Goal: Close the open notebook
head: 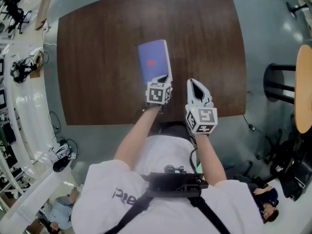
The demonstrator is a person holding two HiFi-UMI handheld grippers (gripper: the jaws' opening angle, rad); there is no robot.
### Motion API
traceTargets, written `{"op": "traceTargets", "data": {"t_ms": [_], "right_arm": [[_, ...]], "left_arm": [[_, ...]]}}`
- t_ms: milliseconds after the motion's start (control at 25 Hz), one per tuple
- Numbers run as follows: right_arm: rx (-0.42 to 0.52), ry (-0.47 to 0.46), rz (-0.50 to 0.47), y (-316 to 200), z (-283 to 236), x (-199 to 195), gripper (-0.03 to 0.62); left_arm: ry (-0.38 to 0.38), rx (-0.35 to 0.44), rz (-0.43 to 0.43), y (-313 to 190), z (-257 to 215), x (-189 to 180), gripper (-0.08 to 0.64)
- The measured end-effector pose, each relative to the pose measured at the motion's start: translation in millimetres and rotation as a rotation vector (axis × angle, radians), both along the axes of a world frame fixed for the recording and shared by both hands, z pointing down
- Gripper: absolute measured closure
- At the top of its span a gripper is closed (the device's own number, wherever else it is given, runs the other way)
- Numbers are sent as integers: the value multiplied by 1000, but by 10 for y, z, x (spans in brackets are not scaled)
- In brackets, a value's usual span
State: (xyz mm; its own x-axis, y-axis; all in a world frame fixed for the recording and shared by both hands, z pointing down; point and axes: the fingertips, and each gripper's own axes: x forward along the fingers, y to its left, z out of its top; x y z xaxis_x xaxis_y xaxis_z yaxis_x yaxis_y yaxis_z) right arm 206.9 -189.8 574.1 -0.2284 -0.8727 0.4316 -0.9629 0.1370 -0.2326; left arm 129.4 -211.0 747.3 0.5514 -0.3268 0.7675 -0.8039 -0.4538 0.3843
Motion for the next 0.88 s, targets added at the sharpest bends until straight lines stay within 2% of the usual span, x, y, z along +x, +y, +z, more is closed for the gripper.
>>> {"op": "traceTargets", "data": {"t_ms": [320,480,880], "right_arm": [[-2,-13,10,55,27,7,589],[39,-39,-19,69,-57,-74,589],[77,-39,-15,140,-208,-126,589]], "left_arm": [[-34,-18,40,-8,120,41,535],[-42,-22,38,-19,149,32,535],[84,46,-15,-8,-297,-62,534]]}}
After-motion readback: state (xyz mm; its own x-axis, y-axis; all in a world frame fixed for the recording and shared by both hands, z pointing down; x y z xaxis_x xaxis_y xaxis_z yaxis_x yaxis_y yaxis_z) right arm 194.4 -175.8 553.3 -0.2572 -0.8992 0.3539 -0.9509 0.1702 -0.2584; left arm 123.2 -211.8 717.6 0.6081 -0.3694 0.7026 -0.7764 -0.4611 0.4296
